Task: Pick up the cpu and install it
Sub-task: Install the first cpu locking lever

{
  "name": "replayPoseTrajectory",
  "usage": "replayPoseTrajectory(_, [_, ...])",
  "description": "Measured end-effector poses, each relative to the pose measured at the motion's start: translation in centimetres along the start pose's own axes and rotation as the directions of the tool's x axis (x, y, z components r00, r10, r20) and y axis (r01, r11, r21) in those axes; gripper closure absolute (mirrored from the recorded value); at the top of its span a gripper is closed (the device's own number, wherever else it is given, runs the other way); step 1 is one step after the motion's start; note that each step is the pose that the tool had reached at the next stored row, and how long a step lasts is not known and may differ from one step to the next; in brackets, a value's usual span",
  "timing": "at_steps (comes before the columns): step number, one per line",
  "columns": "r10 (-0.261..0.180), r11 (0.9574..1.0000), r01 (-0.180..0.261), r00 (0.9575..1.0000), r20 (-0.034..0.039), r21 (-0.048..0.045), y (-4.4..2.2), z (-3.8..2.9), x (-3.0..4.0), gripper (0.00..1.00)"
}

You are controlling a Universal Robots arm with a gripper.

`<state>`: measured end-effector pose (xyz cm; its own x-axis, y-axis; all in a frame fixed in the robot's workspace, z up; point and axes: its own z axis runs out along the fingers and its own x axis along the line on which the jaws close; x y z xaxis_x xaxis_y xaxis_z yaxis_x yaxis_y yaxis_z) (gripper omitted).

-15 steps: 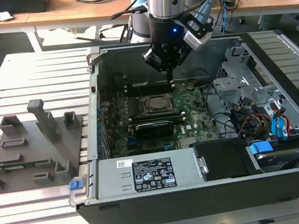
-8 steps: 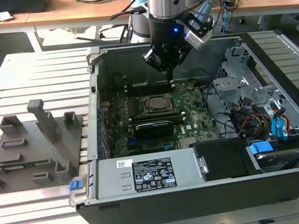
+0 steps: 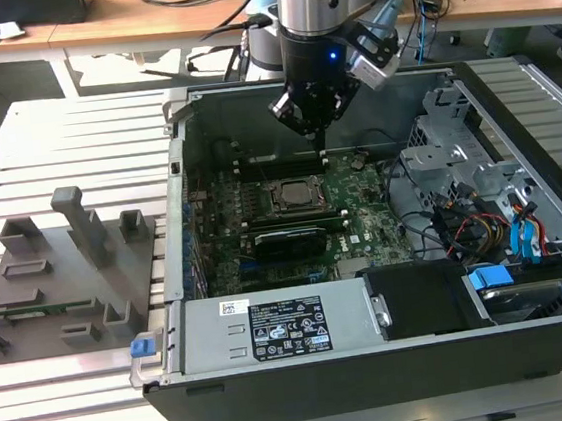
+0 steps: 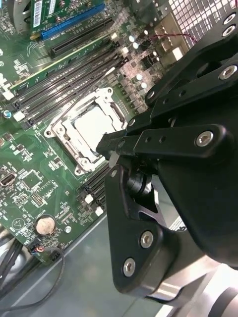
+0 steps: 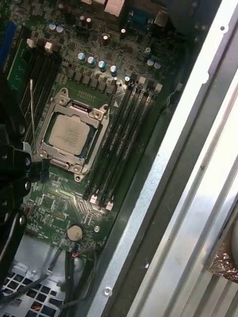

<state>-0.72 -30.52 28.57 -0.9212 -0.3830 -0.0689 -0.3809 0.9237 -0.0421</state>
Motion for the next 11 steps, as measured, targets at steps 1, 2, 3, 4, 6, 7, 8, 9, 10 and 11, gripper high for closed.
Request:
replayPoseTrajectory(1, [-0.006,1.0000,0.006,1.0000,0.0002,-0.0004,0.00,0.00,0.00,0.89])
replayPoseTrajectory(2, [-0.014,0.9999,0.014,0.9999,0.0006,-0.0009,0.00,0.00,0.00,0.89])
replayPoseTrajectory(3, [-0.020,0.9998,0.020,0.9998,0.0009,-0.0013,0.00,0.00,0.00,0.89])
replayPoseTrajectory(4, [-0.030,0.9995,0.030,0.9995,0.0013,-0.0020,0.00,0.00,0.00,0.89])
replayPoseTrajectory(6, [-0.052,0.9986,0.052,0.9986,0.0023,-0.0036,0.00,0.00,0.00,0.89])
replayPoseTrajectory(7, [-0.058,0.9983,0.058,0.9983,0.0025,-0.0039,0.00,0.00,0.00,0.89])
replayPoseTrajectory(8, [-0.065,0.9979,0.065,0.9979,0.0029,-0.0044,0.00,0.00,0.00,0.89])
replayPoseTrajectory(9, [-0.075,0.9972,0.075,0.9972,0.0033,-0.0050,0.00,0.00,0.00,0.89])
replayPoseTrajectory(10, [-0.082,0.9966,0.082,0.9966,0.0036,-0.0055,0.00,0.00,0.00,0.89])
replayPoseTrajectory(11, [-0.093,0.9956,0.093,0.9956,0.0043,-0.0062,0.00,0.00,0.00,0.89])
